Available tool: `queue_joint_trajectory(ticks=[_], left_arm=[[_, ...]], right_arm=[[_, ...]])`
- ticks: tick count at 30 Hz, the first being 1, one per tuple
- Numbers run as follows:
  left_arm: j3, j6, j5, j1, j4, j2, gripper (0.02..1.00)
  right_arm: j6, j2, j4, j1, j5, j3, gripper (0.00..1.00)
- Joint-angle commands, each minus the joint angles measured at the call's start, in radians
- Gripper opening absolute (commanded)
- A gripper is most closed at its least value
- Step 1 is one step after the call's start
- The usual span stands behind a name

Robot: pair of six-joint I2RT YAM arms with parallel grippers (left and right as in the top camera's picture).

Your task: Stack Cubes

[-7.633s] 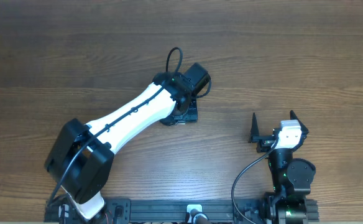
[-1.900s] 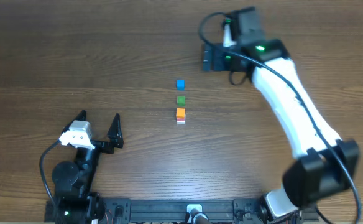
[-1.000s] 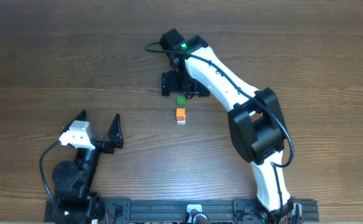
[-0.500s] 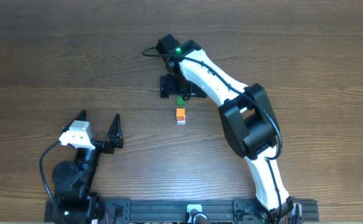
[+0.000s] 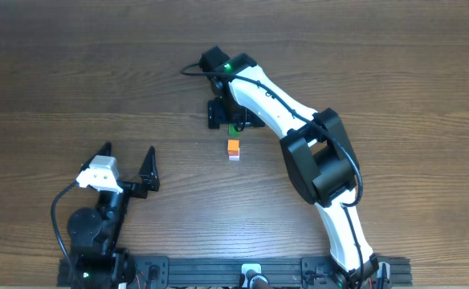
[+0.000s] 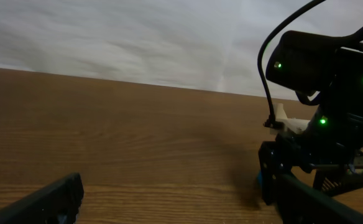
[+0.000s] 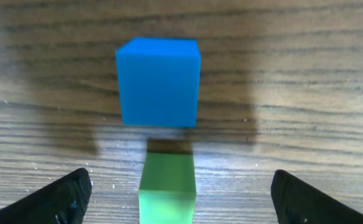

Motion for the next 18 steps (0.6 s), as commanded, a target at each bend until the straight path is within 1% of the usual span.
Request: queue_joint_trajectory(ticks=[1, 9, 13, 16, 18], left_arm=[[-0.005, 0.011, 0.013, 0.006, 0.0, -0.007, 0.996], [-0.005, 0.011, 0.013, 0.006, 0.0, -0.007, 0.998], [-0.005, 0.011, 0.013, 0.006, 0.0, -0.007, 0.998], [-0.005, 0.011, 0.013, 0.006, 0.0, -0.007, 0.998], [-0.005, 0.011, 0.013, 0.006, 0.0, -0.007, 0.998]], right_arm=[[0.013, 0.02, -0.012, 0.017, 0.016, 0.021, 0.893], [0.035, 0.033, -0.023, 0.021, 0.007, 0.021, 0.869], [0.046, 0.033, -0.021, 0.021, -0.004, 0.021, 0.809], [0.049, 0.033, -0.021, 0.021, -0.007, 0.021, 0.746], [0.049, 0.033, -0.021, 0.021, -0.008, 0.021, 0.678]])
